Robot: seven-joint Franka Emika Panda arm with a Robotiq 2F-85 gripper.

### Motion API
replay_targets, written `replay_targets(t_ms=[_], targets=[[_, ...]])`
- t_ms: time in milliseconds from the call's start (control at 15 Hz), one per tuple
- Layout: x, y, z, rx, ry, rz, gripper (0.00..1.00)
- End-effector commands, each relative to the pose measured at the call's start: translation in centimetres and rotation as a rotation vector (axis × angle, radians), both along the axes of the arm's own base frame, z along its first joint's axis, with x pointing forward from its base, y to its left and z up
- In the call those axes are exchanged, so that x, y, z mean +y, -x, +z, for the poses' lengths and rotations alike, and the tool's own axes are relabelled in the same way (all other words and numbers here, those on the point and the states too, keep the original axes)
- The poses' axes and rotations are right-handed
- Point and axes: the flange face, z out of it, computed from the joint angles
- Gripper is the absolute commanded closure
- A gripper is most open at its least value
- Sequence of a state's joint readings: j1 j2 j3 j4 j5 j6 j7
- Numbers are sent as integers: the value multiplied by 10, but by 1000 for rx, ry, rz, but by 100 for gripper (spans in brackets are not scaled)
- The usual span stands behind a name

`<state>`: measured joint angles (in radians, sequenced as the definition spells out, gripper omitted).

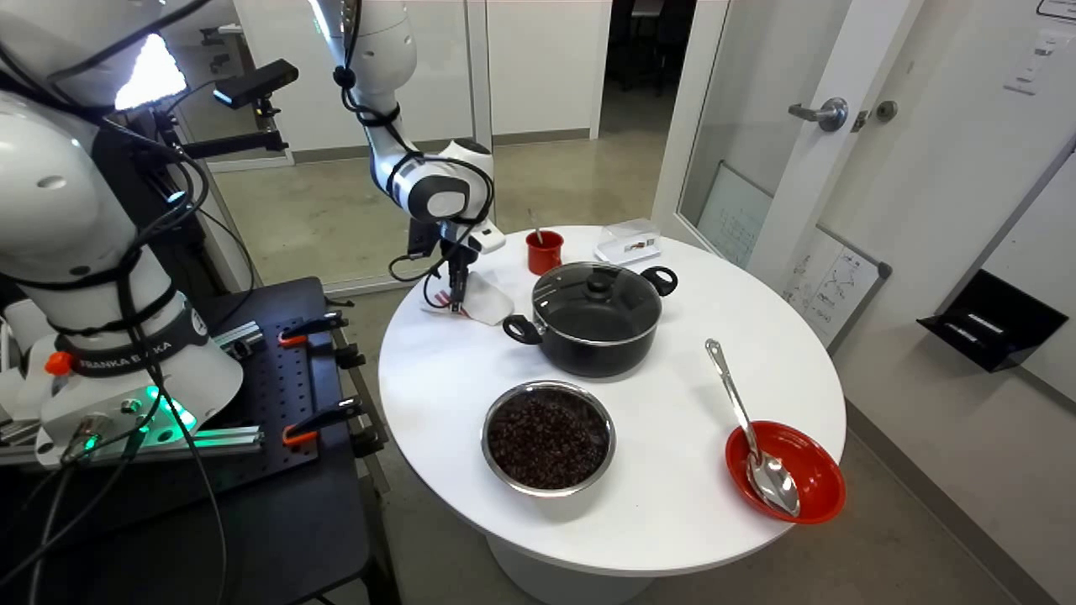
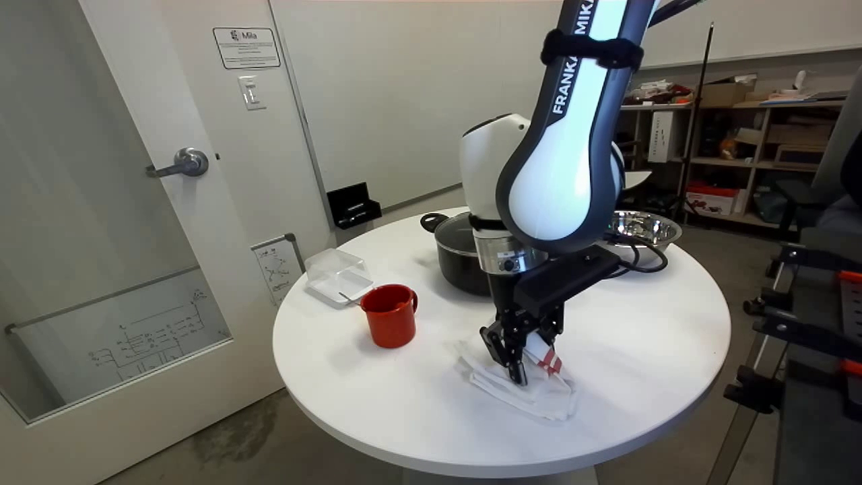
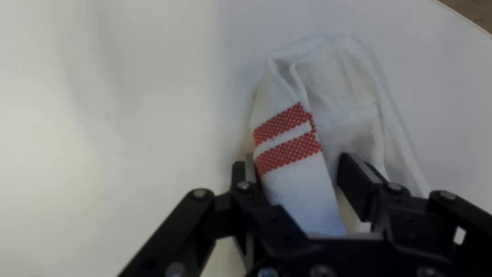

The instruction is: Use the towel to wipe the top of the pot

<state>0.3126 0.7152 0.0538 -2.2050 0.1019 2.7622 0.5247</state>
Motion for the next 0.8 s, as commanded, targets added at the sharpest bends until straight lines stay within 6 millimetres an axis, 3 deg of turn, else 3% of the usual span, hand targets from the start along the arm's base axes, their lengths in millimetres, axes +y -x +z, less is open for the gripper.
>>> replay_targets(t_ms=[0,200,267,733], targets=[[-3,1,-4,8,-7,5,75],[-2,2,-4,13,-10,6,96],[-2,3,-4,16,-9,6,99],[2,4,1,17,0,11,97]])
